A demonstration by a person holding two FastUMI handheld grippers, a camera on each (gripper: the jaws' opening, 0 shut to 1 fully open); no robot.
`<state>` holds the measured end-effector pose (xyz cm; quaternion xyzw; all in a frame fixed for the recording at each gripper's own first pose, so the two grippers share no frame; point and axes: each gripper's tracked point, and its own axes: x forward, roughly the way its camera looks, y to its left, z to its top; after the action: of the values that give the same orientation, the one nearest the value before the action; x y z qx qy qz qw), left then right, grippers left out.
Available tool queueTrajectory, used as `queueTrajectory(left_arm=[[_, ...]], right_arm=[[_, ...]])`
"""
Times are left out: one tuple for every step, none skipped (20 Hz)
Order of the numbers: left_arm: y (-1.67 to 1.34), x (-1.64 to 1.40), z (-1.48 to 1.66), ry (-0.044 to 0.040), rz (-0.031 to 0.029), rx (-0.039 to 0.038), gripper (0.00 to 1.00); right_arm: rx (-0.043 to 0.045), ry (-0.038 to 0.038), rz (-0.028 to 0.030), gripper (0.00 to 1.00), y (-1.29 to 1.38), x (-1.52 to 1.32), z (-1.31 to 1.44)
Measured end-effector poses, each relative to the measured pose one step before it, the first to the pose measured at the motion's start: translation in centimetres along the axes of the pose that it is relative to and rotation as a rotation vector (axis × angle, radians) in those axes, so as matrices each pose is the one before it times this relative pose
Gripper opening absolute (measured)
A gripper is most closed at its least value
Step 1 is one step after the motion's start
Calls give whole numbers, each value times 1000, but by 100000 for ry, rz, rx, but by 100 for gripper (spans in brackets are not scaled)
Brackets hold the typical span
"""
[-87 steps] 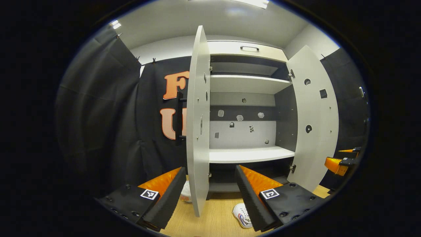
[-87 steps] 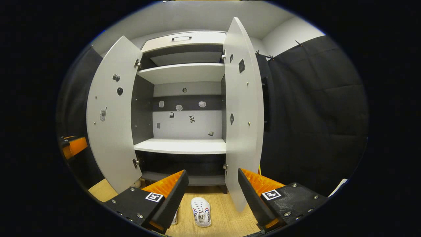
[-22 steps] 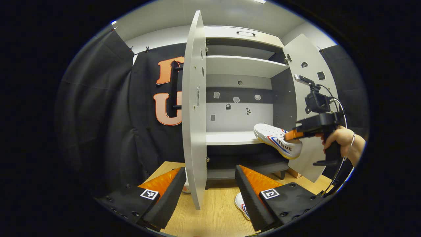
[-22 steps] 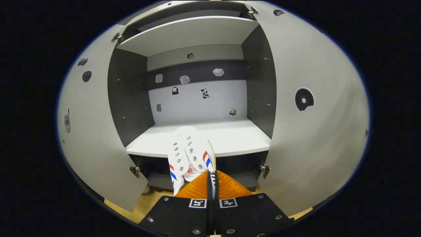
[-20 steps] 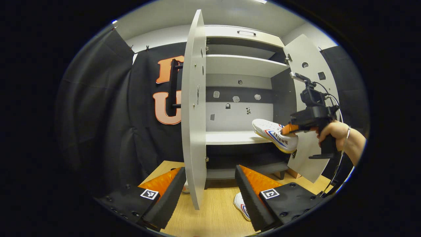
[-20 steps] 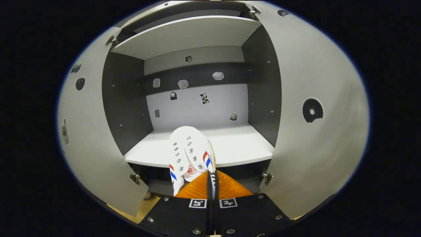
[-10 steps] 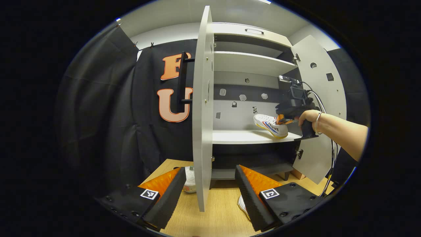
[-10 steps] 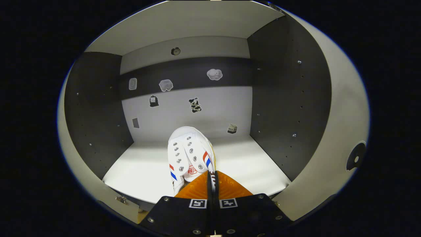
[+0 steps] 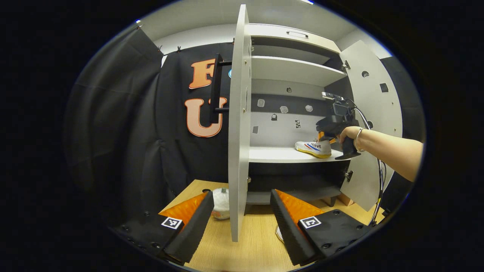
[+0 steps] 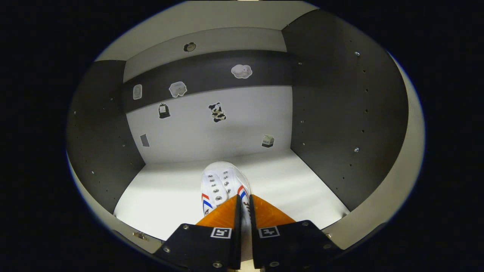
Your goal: Grab one shoe with the right hand and put it into the shoe cabinet, grab the other shoe with the left hand and put it into the shoe cabinet; then close the right door with the right hand and the left door with the left hand.
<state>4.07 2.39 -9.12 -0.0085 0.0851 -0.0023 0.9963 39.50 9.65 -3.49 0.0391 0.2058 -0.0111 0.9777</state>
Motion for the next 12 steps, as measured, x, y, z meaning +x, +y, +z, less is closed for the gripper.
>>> queueTrajectory(left_arm=[[-121,8,-79,113,-264,175,96],[-56,-71,-19,53,-71,220,96],[-150,-71,-19,33,-276,169,96],[-243,-26,-101,227,-294,123,96],[-295,-34,-197,451,-363,93,96],[-341,-15,-200,474,-441,-117,96],[-377,22,-216,405,-586,-303,96],[-368,11,-175,491,-647,-475,96],[-458,41,-218,264,-667,-664,97],[-372,38,-311,573,-725,-524,96],[-467,306,-226,369,-428,79,96],[-254,135,-331,479,-61,617,96]], right_arm=[[-250,-1973,14,13,-24,-293,515],[-627,-1434,-141,14,-205,-636,299],[-1196,-1401,410,16,19,-1015,349],[-1558,-1976,159,27,-213,-783,239],[-1334,-2209,480,33,-38,-985,203],[-1046,-1803,733,43,35,-995,-65],[-774,-1440,769,49,38,-1100,-125],[-312,-1690,526,57,-135,-1083,-142],[-181,-1942,655,60,-25,-1101,-125],[-510,-1421,360,70,-177,-1225,-216],[-631,-984,248,74,-251,-1046,-336],[-660,-1043,292,79,-285,-1127,-194]])
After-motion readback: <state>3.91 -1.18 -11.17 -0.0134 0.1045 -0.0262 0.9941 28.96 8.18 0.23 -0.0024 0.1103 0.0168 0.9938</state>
